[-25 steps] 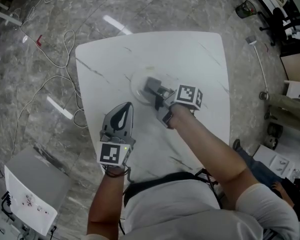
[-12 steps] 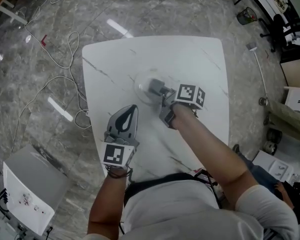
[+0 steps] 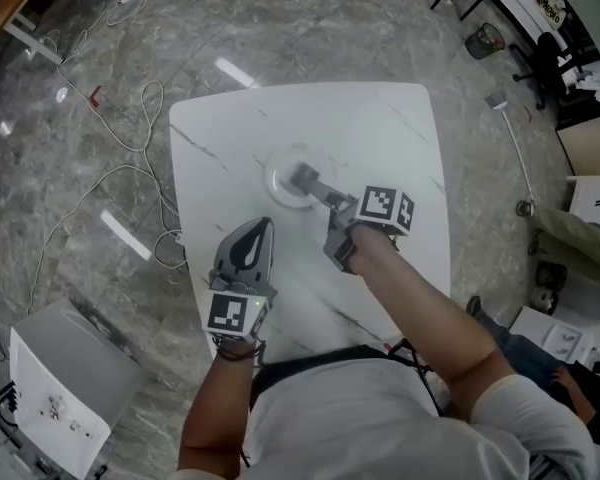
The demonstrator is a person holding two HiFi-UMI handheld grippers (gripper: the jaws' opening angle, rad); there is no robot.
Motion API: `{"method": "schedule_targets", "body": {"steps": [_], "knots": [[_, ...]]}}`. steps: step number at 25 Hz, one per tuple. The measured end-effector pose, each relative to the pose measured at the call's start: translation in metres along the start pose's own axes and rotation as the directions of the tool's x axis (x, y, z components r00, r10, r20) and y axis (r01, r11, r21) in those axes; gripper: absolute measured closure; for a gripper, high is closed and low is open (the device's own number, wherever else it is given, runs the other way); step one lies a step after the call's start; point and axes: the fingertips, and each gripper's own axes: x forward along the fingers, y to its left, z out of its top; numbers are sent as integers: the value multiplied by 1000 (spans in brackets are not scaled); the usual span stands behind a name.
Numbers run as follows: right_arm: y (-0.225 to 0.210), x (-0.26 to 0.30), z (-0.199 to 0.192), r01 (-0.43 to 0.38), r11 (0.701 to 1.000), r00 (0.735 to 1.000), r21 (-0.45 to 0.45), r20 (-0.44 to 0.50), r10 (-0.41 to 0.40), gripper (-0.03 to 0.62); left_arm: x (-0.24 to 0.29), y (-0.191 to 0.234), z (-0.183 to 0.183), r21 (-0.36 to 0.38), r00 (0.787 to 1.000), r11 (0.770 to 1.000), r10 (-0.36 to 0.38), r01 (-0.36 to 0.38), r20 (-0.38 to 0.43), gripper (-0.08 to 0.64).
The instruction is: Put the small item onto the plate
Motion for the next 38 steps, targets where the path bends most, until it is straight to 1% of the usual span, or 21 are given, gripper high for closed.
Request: {"method": "schedule_targets", "body": {"steps": [2,5,7,8,9,11,13,14,16,18,20,22,24,26,27,28,29,30,31,34,38], "knots": [[15,-16,-1,-34,999,999,-32,4,34,327,-3,-10,9,12,1000,1000,-3,2,4,554],[45,-48,-3,-90,990,996,-106,0,90,332,-9,-28,26,18,1000,1000,5,-5,4,554],[68,-73,-6,-140,977,990,-162,-15,140,352,-13,-41,44,20,1000,1000,14,-14,4,554],[81,-86,-7,-170,965,985,-198,-24,168,364,-15,-47,56,24,1000,1000,18,-18,10,554],[94,-100,-7,-199,950,980,-239,-33,197,377,-17,-55,70,29,1000,999,20,-20,18,554],[121,-131,-7,-255,910,966,-325,-47,254,416,-21,-74,100,49,999,999,18,-20,37,554],[148,-164,-7,-307,859,949,-410,-58,311,467,-28,-96,124,69,998,997,11,-15,56,554],[160,-182,-8,-326,829,940,-455,-64,335,485,-32,-107,135,78,998,997,8,-13,63,554],[185,-217,-10,-352,755,923,-554,-74,377,513,-41,-130,159,97,997,995,6,-14,79,554],[211,-252,-10,-364,658,905,-659,-85,416,531,-49,-154,183,116,996,993,3,-14,94,554],[237,-285,-13,-359,540,888,-762,-100,448,542,-55,-176,203,137,994,990,-4,-11,107,554],[259,-318,-20,-341,410,875,-846,-126,468,545,-59,-198,219,158,993,987,-12,-6,118,554],[278,-351,-32,-311,280,864,-909,-147,481,556,-65,-219,229,169,992,986,-22,0,123,554],[295,-380,-42,-256,162,853,-953,-144,502,566,-73,-237,241,175,991,985,-31,8,129,554],[303,-393,-46,-222,111,847,-969,-135,515,571,-77,-245,248,178,990,984,-34,10,133,554],[309,-404,-50,-187,70,842,-980,-123,525,578,-81,-251,255,183,990,983,-36,10,138,554],[313,-414,-52,-159,44,839,-986,-111,533,580,-86,-258,260,189,989,982,-36,9,142,554],[316,-422,-53,-139,32,836,-990,-100,539,580,-89,-263,265,198,989,980,-33,4,146,554],[318,-427,-53,-128,31,834,-991,-91,544,585,-92,-267,269,208,988,978,-27,-5,150,554],[322,-431,-55,-122,44,832,-992,-78,550,589,-100,-270,279,220,987,975,-6,-31,163,554],[326,-428,-60,-126,52,832,-991,-77,550,589,-110,-272,290,229,982,972,0,-44,187,554]]}}
